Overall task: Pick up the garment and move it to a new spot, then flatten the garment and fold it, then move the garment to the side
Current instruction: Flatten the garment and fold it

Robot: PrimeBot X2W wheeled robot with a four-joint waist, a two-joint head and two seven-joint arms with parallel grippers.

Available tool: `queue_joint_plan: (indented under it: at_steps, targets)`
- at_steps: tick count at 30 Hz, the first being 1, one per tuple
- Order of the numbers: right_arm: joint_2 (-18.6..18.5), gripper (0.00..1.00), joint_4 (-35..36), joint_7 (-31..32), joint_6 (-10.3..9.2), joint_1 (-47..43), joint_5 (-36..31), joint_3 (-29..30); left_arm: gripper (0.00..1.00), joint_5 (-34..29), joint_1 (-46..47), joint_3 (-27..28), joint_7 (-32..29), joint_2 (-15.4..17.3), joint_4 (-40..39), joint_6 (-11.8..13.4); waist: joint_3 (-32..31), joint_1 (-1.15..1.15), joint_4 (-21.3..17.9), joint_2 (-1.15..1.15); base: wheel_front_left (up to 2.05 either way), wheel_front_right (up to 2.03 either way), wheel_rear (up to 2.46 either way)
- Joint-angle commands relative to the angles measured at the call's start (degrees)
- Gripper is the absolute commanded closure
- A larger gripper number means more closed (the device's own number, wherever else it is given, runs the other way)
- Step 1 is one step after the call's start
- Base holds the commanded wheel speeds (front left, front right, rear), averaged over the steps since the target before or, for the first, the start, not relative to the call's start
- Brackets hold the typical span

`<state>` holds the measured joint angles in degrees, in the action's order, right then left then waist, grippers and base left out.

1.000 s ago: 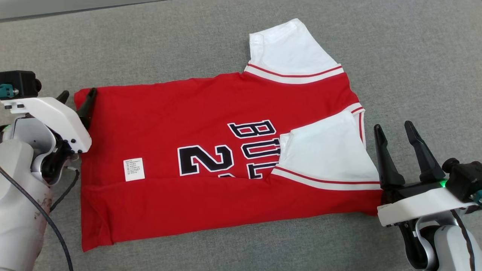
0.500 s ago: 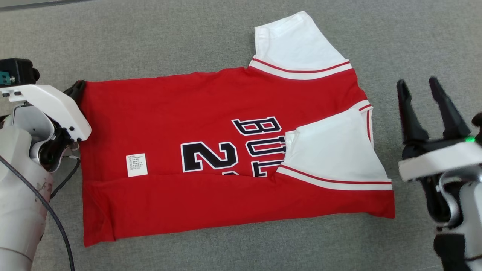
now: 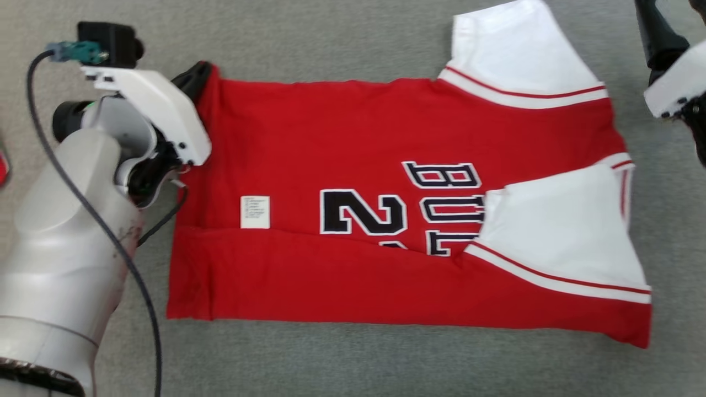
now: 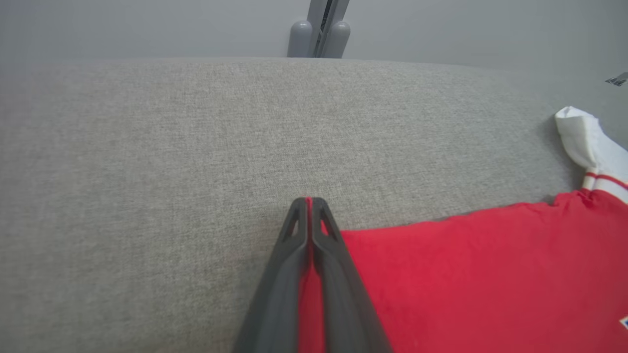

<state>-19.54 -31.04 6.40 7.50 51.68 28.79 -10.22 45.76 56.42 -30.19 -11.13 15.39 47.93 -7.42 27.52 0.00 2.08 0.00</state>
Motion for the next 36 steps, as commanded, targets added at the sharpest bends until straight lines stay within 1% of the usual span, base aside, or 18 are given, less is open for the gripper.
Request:
queue_joint_plan:
  at_steps: [1, 7, 13, 16, 19, 22, 23, 24, 26, 31, 36]
  targets:
    - [-1.27, 0.0, -1.85, 1.33, -0.02, 1.97, 0.63, -1.94, 1.0, 0.38, 1.29, -0.79, 0.12, -0.33, -0.68, -0.06, 2.09, 0.0, 2.75, 0.0, 0.0, 0.0, 0.0]
    - [-4.74, 0.0, -8.69, 7.75, -0.02, 9.5, 5.0, -11.05, 1.0, 2.07, 3.37, -4.11, 0.93, -2.02, -2.41, -0.07, 4.47, 0.0, 6.08, 0.0, 0.0, 0.0, 0.0]
    - [-7.47, 0.0, -12.56, 12.46, -0.02, 14.12, 8.12, -18.84, 1.0, 3.83, 4.42, -6.75, 2.04, -2.55, -3.18, -0.07, 5.84, 0.0, 7.91, 0.0, 0.0, 0.0, 0.0]
    - [-8.6, 0.0, -13.44, 13.26, -0.02, 15.72, 9.39, -21.94, 1.0, 5.01, 4.78, -7.72, 2.52, -2.31, -3.41, -0.07, 6.06, 0.0, 8.18, 0.0, 0.0, 0.0, 0.0]
    - [-9.25, 0.0, -14.04, 12.63, -0.02, 16.96, 10.68, -24.38, 1.0, 6.13, 5.16, -8.7, 3.06, -2.11, -3.64, -0.07, 6.18, 0.0, 8.4, 0.0, 0.0, 0.0, 0.0]
    - [-9.06, 0.0, -15.51, 12.0, -0.02, 17.67, 12.65, -25.79, 1.0, 7.24, 5.26, -9.6, 3.61, -2.07, -3.92, -0.08, 6.11, 0.0, 8.73, 0.0, 0.0, 0.0, 0.0]
    - [-9.13, 0.04, -15.81, 11.57, -0.02, 18.14, 13.17, -26.18, 1.0, 7.5, 5.33, -9.9, 3.74, -1.96, -3.89, -0.08, 6.13, 0.0, 8.82, 0.0, 0.0, 0.0, 0.0]
    - [-9.11, 0.65, -16.29, 11.38, -0.02, 18.44, 14.0, -26.35, 1.0, 7.89, 5.38, -10.17, 3.97, -1.94, -3.89, -0.08, 6.17, 0.0, 8.9, 0.0, 0.0, 0.0, 0.0]
    - [-9.2, 1.0, -17.1, 10.74, -0.02, 18.76, 15.13, -26.93, 1.0, 8.88, 5.37, -10.49, 4.26, -1.9, -4.1, -0.08, 6.28, 0.0, 9.01, 0.0, 0.0, 0.0, 0.0]
    - [-9.73, 1.0, -16.18, 7.32, -0.02, 18.48, 19.63, -27.74, 1.0, 11.51, 4.36, -11.15, 5.77, -0.81, -5.18, -0.08, 5.78, 0.0, 8.82, 0.0, 0.0, 0.0, 0.0]
    - [-12.11, 1.0, -10.86, 5.03, -0.02, 16.52, 25.11, -29.02, 1.0, 14.22, 2.97, -11.83, 6.09, 1.93, -7.91, -0.07, 4.54, 0.0, 7.9, 0.0, 0.0, 0.0, 0.0]
